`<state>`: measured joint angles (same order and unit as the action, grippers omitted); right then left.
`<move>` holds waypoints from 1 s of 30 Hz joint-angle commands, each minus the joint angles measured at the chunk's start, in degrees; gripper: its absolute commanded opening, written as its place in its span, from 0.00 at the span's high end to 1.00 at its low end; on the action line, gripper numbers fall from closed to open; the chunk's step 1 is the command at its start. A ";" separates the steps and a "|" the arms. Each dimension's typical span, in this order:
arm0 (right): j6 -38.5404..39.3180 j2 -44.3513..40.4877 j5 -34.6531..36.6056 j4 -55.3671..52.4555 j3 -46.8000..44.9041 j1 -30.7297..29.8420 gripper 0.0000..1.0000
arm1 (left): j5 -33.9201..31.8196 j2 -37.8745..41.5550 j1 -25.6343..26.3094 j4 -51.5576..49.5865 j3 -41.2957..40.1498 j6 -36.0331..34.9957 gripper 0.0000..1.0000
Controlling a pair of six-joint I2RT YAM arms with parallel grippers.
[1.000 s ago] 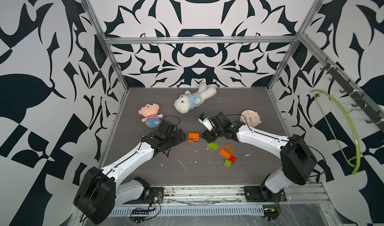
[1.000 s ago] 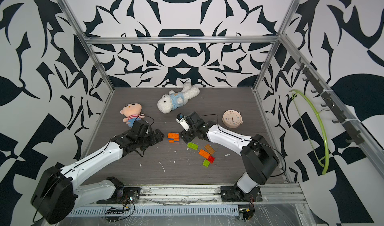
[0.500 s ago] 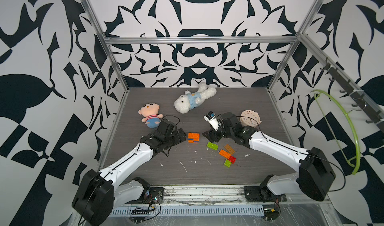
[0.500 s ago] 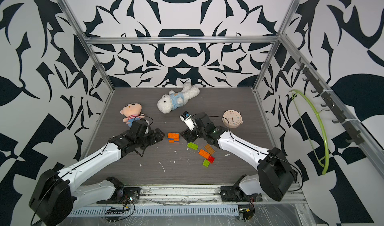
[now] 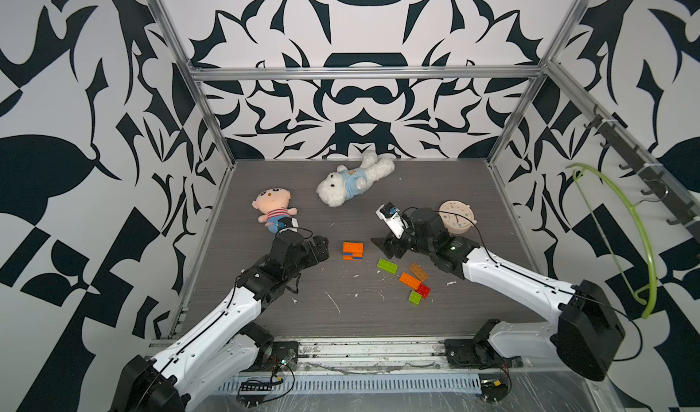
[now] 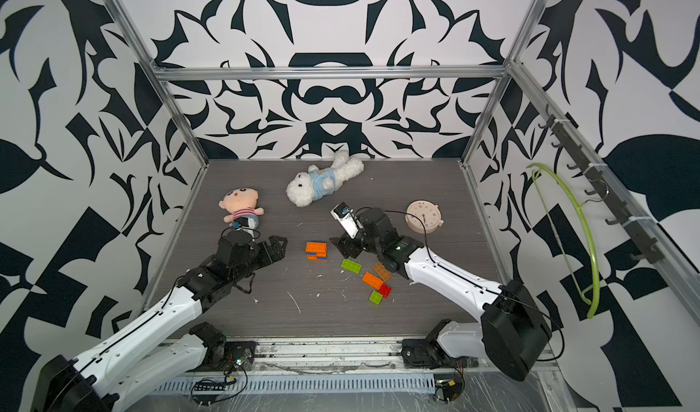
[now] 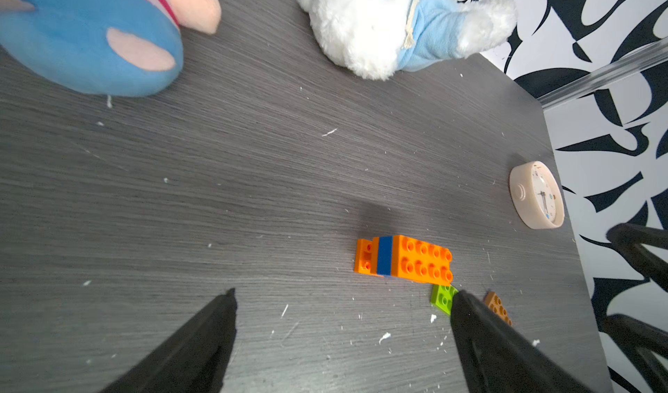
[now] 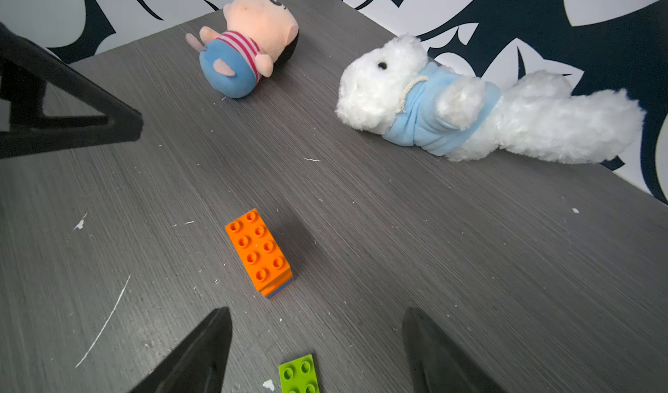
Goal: Assemble the number 5 with lego
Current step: Adjust the lego brick at the center of the board.
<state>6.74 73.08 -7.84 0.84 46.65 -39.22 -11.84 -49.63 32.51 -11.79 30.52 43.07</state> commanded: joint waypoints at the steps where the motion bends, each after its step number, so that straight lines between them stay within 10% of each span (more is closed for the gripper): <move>1: 0.79 -3.15 2.82 1.94 0.81 0.16 0.20 | -4.21 1.94 -0.22 -0.10 0.38 -3.72 0.01; 9: -3.74 -4.61 2.44 1.63 -0.38 2.60 0.01 | -4.23 1.42 -0.23 -3.97 2.65 -2.74 0.01; 23: -4.27 -10.04 6.55 7.10 -5.24 3.36 0.00 | -2.66 -2.20 -0.28 -2.95 4.53 -2.05 0.01; 30: -1.77 -2.23 -5.79 -5.57 3.38 4.07 0.00 | -0.54 -3.93 -0.24 -0.70 4.94 -2.16 0.01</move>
<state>3.79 68.97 -7.99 -1.83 46.81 -35.40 -14.31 -53.06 32.47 -14.17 33.98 41.06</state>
